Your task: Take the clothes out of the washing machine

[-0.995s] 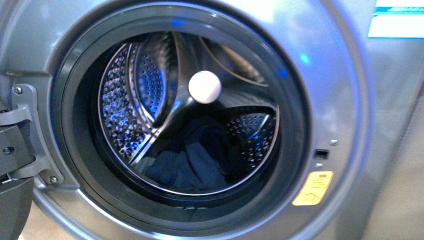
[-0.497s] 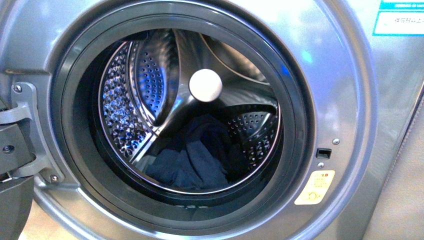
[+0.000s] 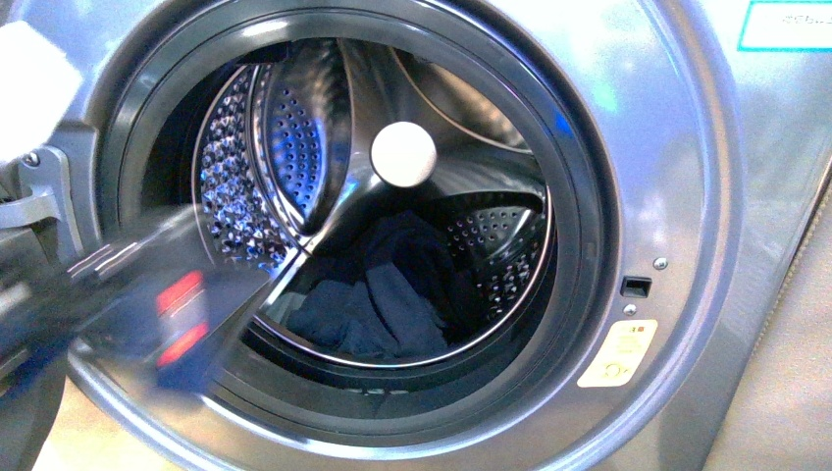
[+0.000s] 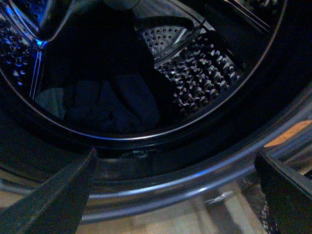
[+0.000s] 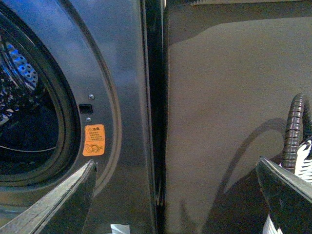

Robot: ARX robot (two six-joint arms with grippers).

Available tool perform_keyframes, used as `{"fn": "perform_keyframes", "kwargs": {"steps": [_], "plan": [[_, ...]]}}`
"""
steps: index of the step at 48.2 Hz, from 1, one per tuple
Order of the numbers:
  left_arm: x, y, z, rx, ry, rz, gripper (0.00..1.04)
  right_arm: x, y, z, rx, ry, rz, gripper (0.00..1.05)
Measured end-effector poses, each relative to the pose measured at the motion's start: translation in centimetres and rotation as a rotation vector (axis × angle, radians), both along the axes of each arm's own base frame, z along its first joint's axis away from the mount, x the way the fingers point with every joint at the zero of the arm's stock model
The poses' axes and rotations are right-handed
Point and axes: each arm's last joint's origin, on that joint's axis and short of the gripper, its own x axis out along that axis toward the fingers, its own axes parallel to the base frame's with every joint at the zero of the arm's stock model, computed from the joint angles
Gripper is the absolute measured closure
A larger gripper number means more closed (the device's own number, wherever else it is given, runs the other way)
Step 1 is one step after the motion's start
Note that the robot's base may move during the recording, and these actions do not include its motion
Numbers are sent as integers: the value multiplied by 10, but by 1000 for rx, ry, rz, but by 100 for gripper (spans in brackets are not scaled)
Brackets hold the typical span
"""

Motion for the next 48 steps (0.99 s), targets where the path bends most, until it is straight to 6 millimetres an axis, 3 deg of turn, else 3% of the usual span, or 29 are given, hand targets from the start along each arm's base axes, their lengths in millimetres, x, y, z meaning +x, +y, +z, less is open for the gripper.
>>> {"fn": "perform_keyframes", "kwargs": {"steps": [21,48], "plan": [[75,-19,-3,67,32,7,7,0,0,0,0,0,0,7],[149,-52,-36,117,177,-79,7,0,0,0,0,0,0,7]]}}
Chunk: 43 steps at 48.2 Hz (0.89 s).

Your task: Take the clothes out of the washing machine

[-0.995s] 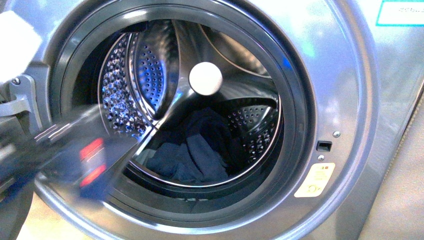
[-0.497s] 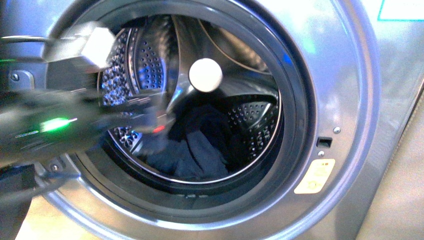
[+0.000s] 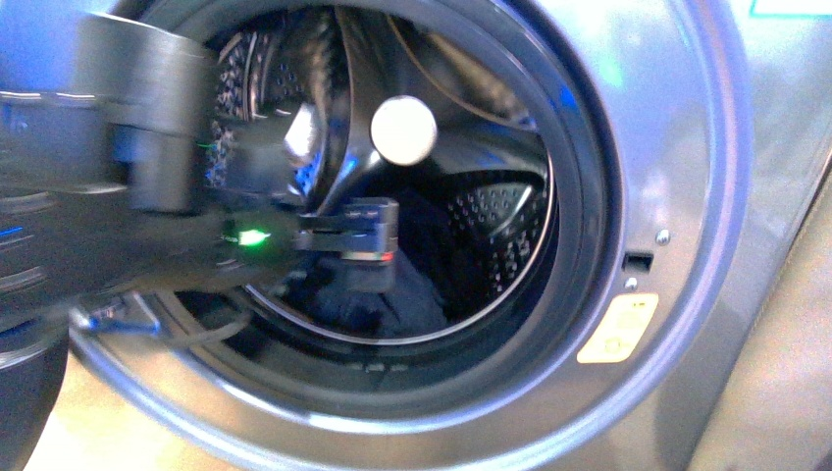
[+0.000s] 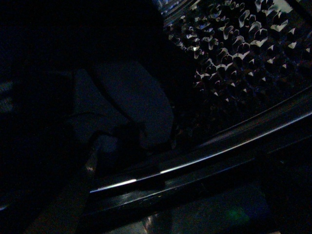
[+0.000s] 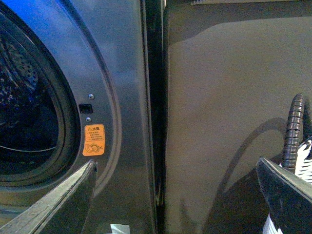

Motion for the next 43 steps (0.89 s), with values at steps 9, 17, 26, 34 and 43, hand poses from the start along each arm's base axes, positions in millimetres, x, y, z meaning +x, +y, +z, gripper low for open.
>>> {"fn": "perform_keyframes", "kwargs": {"steps": [9,17,26,34,43], "plan": [[27,-8,-6,25,24,2,7,0,0,0,0,0,0,7],[58,-18,-8,64,23,8,7,0,0,0,0,0,0,7],[83,-30,-19,112,58,2,7,0,0,0,0,0,0,7],[100,-35,-36,143,108,11,7,0,0,0,0,0,0,7],[116,-33,-46,172,136,60,7,0,0,0,0,0,0,7]]}}
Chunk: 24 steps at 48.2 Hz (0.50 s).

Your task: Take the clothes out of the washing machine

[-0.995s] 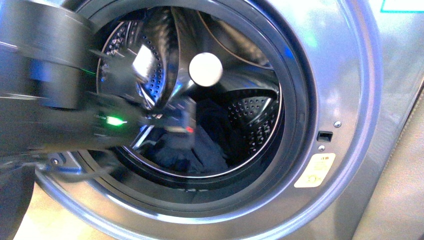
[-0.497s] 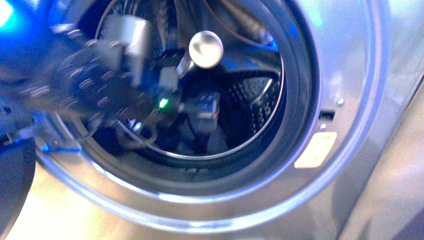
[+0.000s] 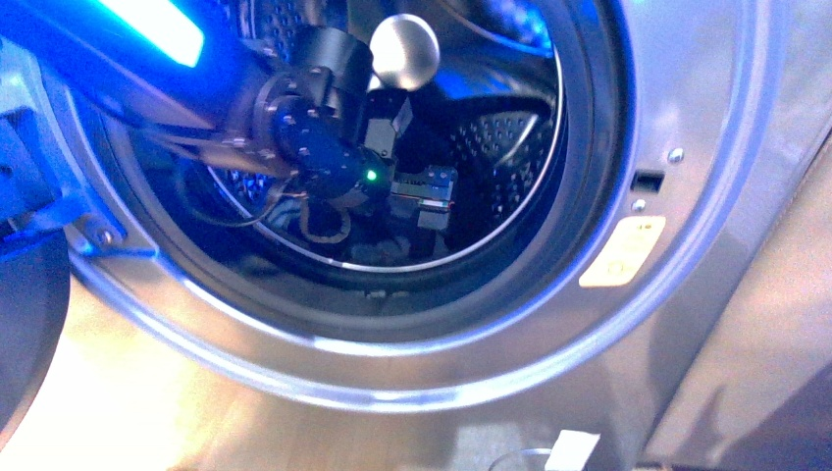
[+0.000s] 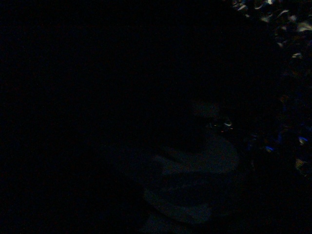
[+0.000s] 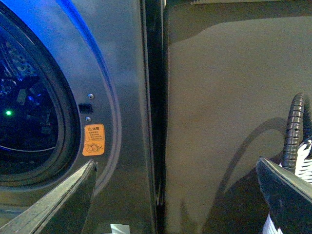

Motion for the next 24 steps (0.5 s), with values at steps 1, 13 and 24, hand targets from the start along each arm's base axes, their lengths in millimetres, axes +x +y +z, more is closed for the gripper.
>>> {"fn": "perform_keyframes", "kwargs": {"steps": [1,13,24], "plan": [[1,0,-1,3,2,3,7,0,0,0,0,0,0,7],[13,5,-10,64,17,57,7,0,0,0,0,0,0,7],[17,5,-21,101,46,79,7,0,0,0,0,0,0,7]]}}
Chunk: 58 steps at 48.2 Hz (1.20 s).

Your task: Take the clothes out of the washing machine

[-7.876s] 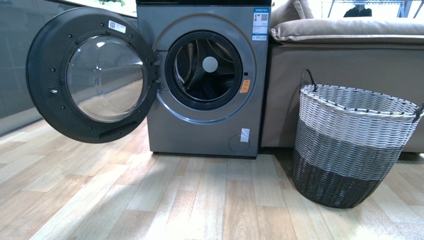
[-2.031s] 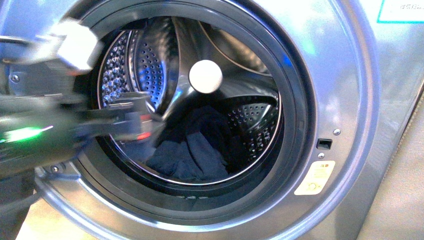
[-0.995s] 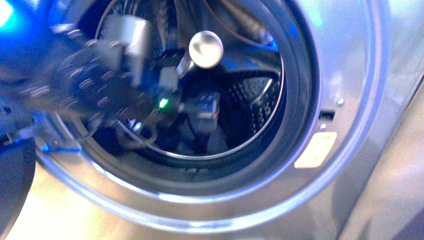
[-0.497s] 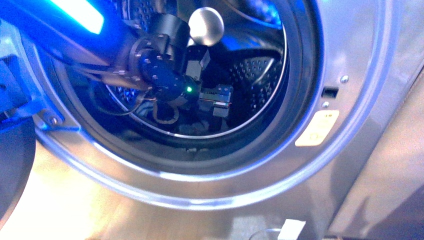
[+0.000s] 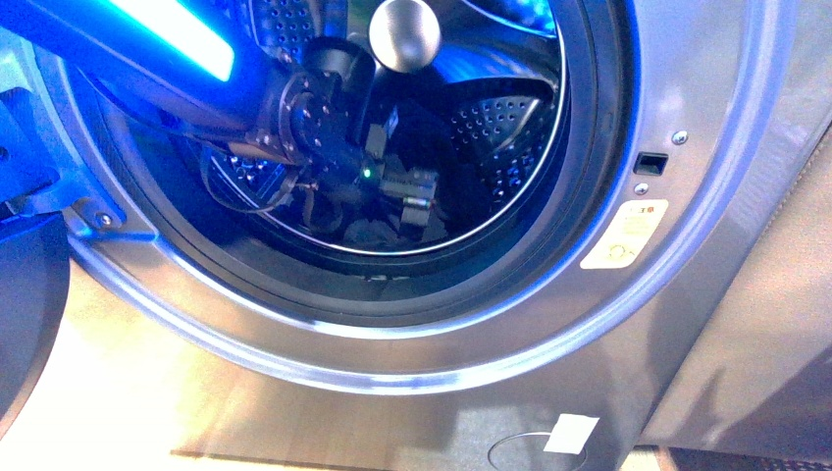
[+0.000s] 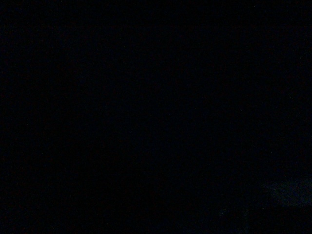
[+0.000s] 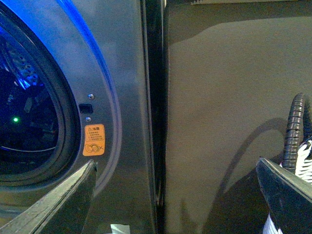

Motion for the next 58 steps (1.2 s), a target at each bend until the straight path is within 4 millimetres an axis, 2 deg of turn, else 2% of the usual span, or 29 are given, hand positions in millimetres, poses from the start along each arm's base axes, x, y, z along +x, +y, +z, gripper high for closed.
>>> {"fn": "perform_keyframes", "kwargs": {"steps": [11,29,38,40,51,58], "plan": [[2,0,-14,19,28,1,7,0,0,0,0,0,0,7],[7,-2,-15,26,30,-3,8,0,0,0,0,0,0,7],[7,-3,-15,40,15,5,34,0,0,0,0,0,0,7],[7,-5,-15,37,5,0,43,0,0,0,0,0,0,7],[5,-12,-14,32,-5,-23,73,0,0,0,0,0,0,7],[-1,-15,-8,27,-22,-38,94,0,0,0,0,0,0,7]]}}
